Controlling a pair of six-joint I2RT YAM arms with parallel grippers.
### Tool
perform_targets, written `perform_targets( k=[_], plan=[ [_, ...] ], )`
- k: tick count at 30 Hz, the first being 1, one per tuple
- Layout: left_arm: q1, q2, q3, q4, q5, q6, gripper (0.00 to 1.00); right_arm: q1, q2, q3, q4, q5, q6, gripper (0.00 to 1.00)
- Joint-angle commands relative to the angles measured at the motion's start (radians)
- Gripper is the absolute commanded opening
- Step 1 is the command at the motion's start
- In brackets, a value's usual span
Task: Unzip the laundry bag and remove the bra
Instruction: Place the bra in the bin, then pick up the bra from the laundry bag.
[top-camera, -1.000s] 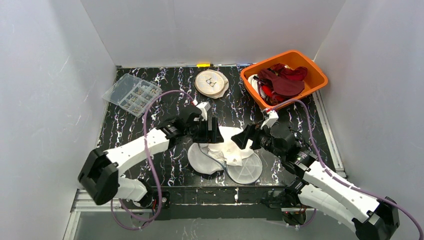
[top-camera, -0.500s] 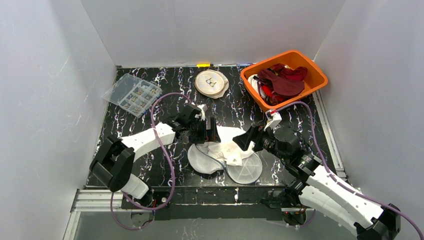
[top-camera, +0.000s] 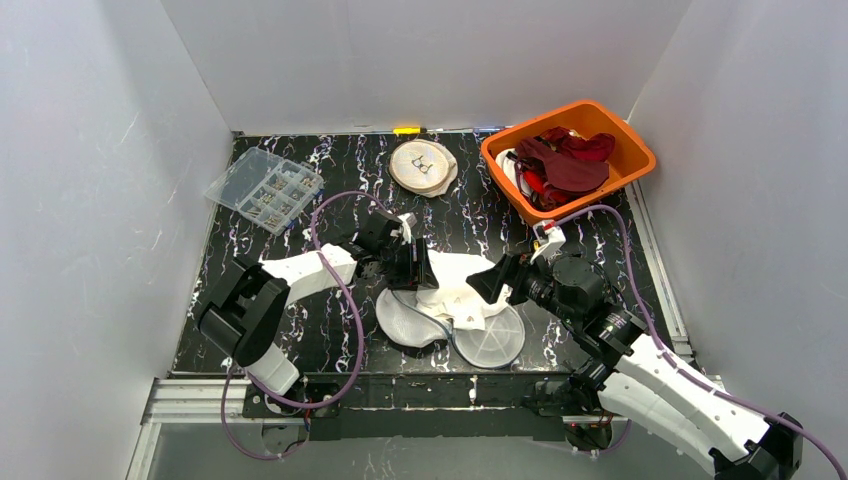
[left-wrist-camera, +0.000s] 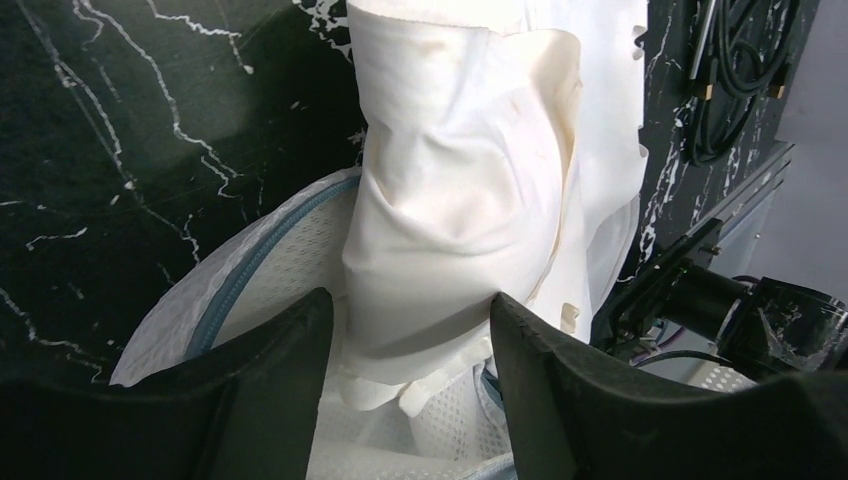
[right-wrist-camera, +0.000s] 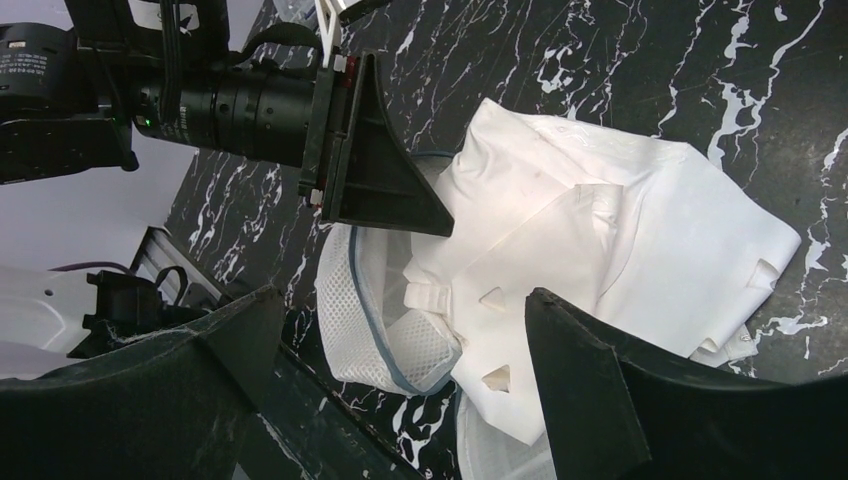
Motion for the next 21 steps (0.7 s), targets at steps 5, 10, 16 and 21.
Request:
perform_targets(
  k=[5,10,16,21],
  plan=[
    [0.006,0.012,-0.020,0.083,0.111,-0.017,0.51,-0.002,-0.035,-0.015,0.006,0.002,0.006,0.97],
    [0.007,0.002,-0.027,0.096,0.130,-0.021,0.27,-0.002,-0.045,-0.012,-0.001,0.009,0.007,0.97],
    [0.007,-0.040,-0.017,0.076,0.144,-0.023,0.07,-0.002,-0.060,0.006,-0.008,0.011,0.010,0.97],
    [0.007,-0.104,-0.005,0.081,0.183,-0.041,0.00,-0.002,-0.072,0.070,-0.050,0.030,-0.007,0.97]
  ],
)
